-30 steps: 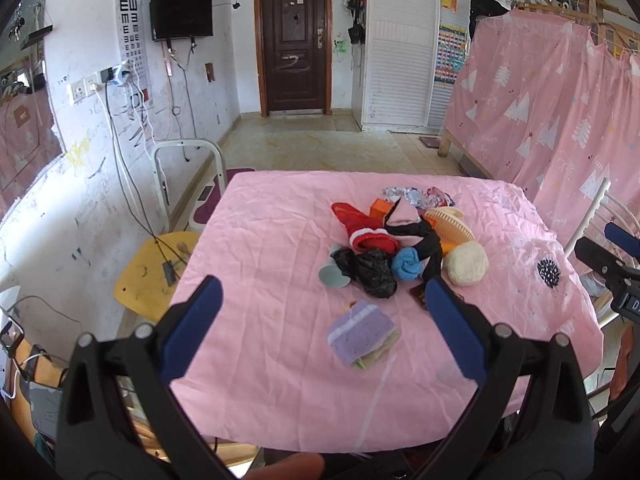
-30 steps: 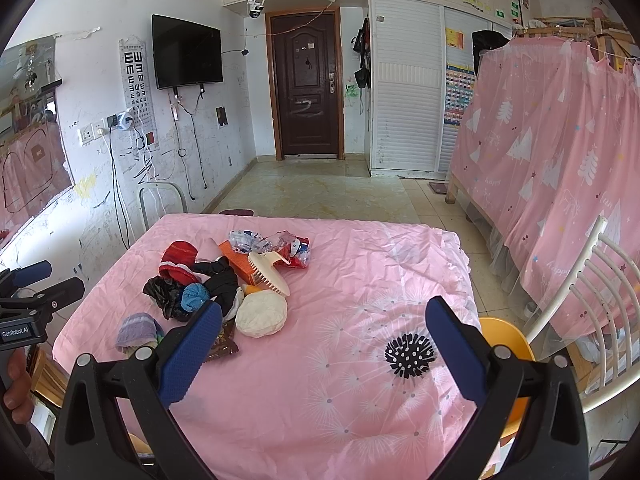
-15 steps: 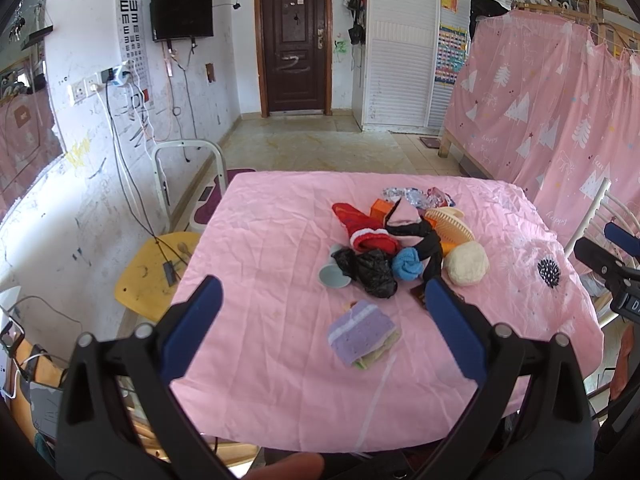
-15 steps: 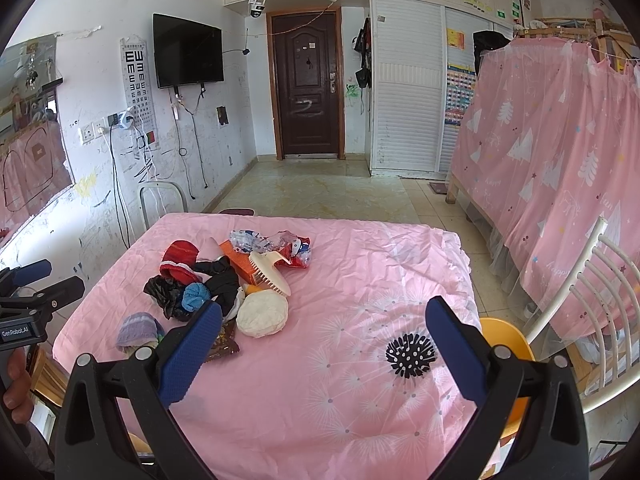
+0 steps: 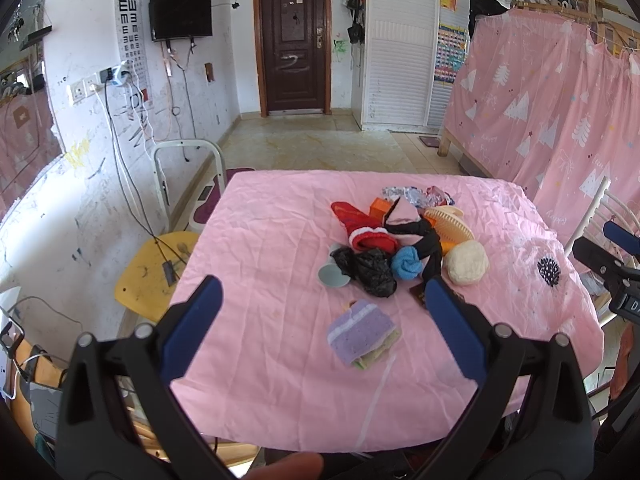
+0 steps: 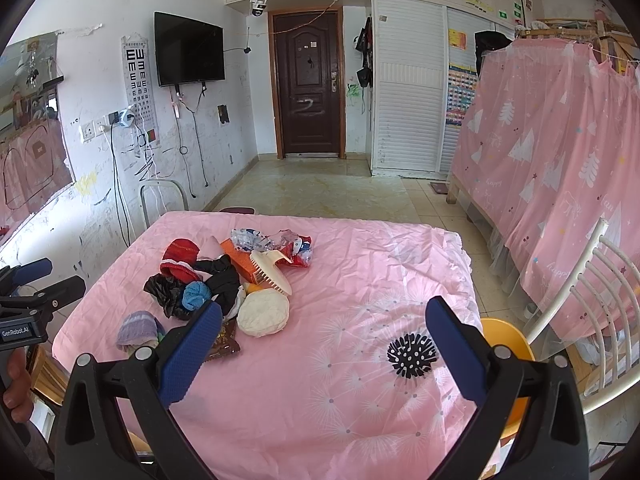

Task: Collect trash

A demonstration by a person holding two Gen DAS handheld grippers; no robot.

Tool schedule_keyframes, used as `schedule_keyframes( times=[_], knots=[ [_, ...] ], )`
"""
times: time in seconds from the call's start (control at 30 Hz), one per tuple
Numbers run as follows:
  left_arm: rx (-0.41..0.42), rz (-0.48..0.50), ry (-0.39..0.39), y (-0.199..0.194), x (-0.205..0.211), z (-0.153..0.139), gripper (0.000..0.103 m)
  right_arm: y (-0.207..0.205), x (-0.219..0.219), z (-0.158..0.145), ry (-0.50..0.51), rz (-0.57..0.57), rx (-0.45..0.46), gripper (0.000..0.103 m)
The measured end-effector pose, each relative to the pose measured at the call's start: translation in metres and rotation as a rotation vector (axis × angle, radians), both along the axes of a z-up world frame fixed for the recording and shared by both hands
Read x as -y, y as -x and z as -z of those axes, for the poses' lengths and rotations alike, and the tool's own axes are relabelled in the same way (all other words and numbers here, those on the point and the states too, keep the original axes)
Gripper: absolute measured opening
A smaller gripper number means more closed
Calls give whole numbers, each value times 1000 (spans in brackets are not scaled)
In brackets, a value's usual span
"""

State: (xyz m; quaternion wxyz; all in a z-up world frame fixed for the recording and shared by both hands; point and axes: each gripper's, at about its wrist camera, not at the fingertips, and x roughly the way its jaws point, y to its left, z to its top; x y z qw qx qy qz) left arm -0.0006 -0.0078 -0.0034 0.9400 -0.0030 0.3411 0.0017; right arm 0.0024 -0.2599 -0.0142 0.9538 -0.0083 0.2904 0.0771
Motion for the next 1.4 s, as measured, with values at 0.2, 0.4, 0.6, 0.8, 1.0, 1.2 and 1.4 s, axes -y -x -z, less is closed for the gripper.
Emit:
schedule_keyframes(
  times=[0.2, 0.4, 0.6, 0.8, 1.0, 1.2, 1.4],
  knots=[
    [-15, 10, 0, -3, 0, 0, 97, -4, -3, 5, 1, -6, -12, 92],
    [-94, 30, 5, -18, 0, 25, 97, -18, -9, 23, -3, -36, -66, 92],
    [-167, 67, 5, -35, 6, 55, 97, -41, -19, 48, -11, -85, -139, 92],
    [-212, 92, 9, -47, 6, 74, 96, -66, -31, 67, -19, -125, -209, 92],
    [-254, 141, 18, -52, 5, 88, 77, -88, -40, 83, -47, -154, -279, 79],
    [-260, 189, 18, -54, 5, 95, 56, -106, -47, 95, -62, -174, -337, 63],
    [-253, 225, 16, -52, 13, 95, 40, -109, -51, 98, -88, -222, -358, 45]
  ],
)
